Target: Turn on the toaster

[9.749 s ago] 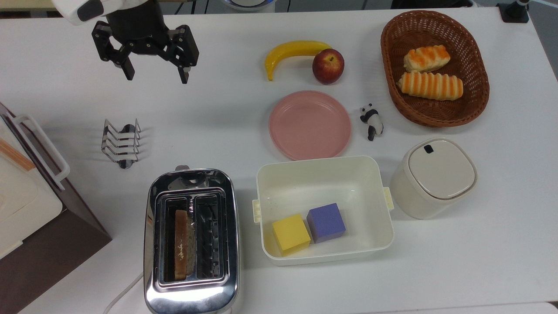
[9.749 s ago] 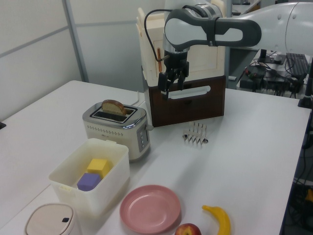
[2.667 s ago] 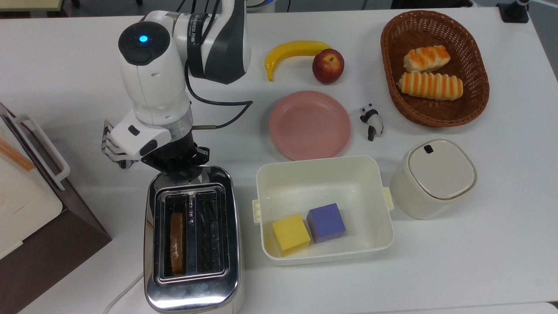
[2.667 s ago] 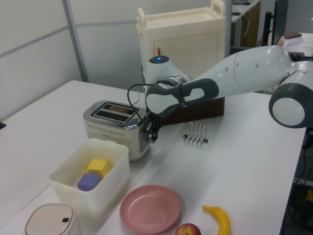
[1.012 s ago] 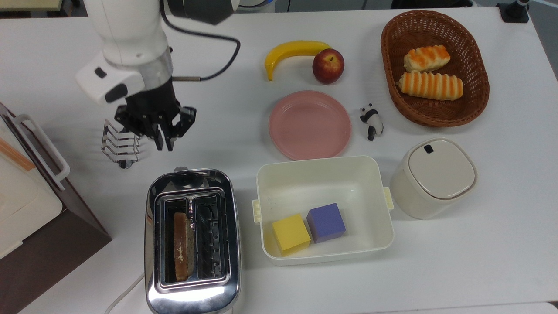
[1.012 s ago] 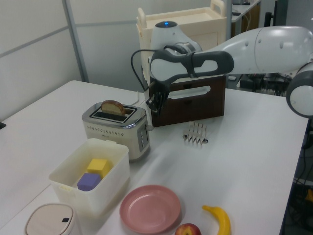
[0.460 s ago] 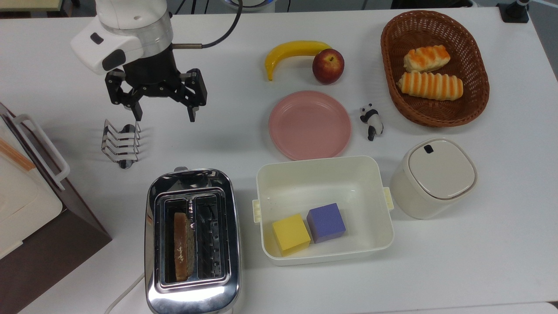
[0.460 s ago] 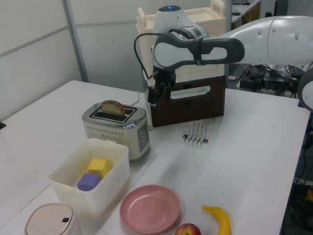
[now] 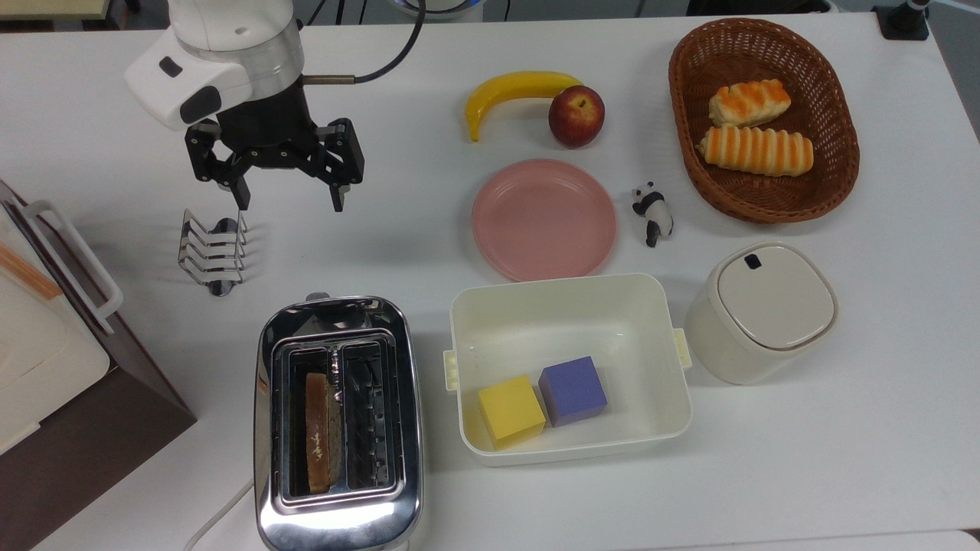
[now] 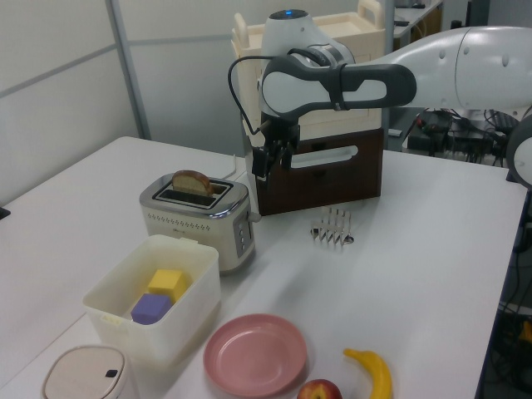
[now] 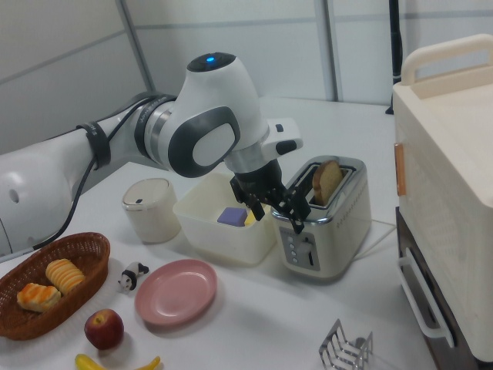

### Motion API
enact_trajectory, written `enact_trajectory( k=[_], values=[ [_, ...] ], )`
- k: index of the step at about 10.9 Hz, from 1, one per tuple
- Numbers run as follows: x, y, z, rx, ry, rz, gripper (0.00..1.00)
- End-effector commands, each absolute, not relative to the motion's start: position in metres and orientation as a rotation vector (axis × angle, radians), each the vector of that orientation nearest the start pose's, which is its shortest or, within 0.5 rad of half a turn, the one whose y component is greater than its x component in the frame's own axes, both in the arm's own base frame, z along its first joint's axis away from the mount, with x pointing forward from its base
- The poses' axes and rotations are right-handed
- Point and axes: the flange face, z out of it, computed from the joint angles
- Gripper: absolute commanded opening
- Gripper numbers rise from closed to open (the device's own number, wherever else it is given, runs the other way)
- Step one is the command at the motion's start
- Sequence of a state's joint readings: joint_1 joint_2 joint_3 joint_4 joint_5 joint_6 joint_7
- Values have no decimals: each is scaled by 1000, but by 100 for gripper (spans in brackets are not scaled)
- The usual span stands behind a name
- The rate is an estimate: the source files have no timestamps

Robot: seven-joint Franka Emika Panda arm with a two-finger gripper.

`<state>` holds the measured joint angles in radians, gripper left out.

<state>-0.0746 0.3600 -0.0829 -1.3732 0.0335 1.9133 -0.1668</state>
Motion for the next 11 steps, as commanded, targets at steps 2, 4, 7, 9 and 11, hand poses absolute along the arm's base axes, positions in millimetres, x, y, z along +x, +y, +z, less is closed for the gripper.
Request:
enact_trajectory(
  k=[2,4,7,9,11],
  values=[
    [669,-92,538,-3146,-1,-265,100],
    [668,-97,539,-3143,12,-271,100],
    [667,-95,541,-3154,3,-271,100],
    [667,-96,541,-3169,-14,-271,100],
    [668,-97,541,-3171,-17,-273,100]
  ],
)
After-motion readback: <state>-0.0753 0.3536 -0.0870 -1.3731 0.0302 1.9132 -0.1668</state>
